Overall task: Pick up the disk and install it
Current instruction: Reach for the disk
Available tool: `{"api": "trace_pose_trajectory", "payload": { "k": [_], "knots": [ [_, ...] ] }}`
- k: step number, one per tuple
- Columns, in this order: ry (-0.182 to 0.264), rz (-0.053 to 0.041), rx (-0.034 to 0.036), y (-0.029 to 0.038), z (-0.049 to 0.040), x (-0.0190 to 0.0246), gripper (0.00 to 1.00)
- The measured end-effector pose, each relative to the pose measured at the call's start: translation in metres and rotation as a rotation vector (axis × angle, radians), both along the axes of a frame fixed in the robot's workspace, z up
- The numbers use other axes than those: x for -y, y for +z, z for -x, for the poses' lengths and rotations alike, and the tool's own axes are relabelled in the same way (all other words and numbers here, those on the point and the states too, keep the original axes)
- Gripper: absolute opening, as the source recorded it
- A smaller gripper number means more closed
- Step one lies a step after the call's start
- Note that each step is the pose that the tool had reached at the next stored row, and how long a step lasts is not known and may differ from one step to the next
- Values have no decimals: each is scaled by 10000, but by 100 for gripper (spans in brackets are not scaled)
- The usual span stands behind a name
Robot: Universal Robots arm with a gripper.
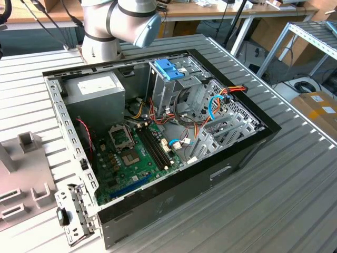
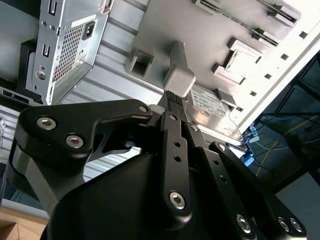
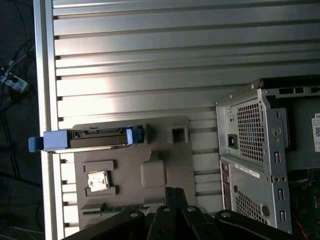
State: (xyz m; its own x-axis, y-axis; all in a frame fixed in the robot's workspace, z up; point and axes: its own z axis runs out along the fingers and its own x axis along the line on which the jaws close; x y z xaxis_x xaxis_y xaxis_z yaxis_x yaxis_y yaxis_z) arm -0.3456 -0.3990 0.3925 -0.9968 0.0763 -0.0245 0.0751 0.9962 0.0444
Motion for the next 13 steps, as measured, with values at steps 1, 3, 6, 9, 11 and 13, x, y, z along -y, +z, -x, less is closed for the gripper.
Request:
{"api": "trace_pose_trajectory", "payload": {
  "k": [1, 3, 6, 9, 11, 13],
  "knots": [
    [0, 0, 0, 0, 14, 0, 10],
    [0, 0, 0, 0, 45, 0, 10],
    [1, 0, 1, -1, 125, 0, 10],
    [0, 1, 0, -1, 163, 0, 10],
    [0, 0, 0, -2, 191, 0, 10],
    [1, 0, 0, -2, 215, 0, 10]
  ]
}}
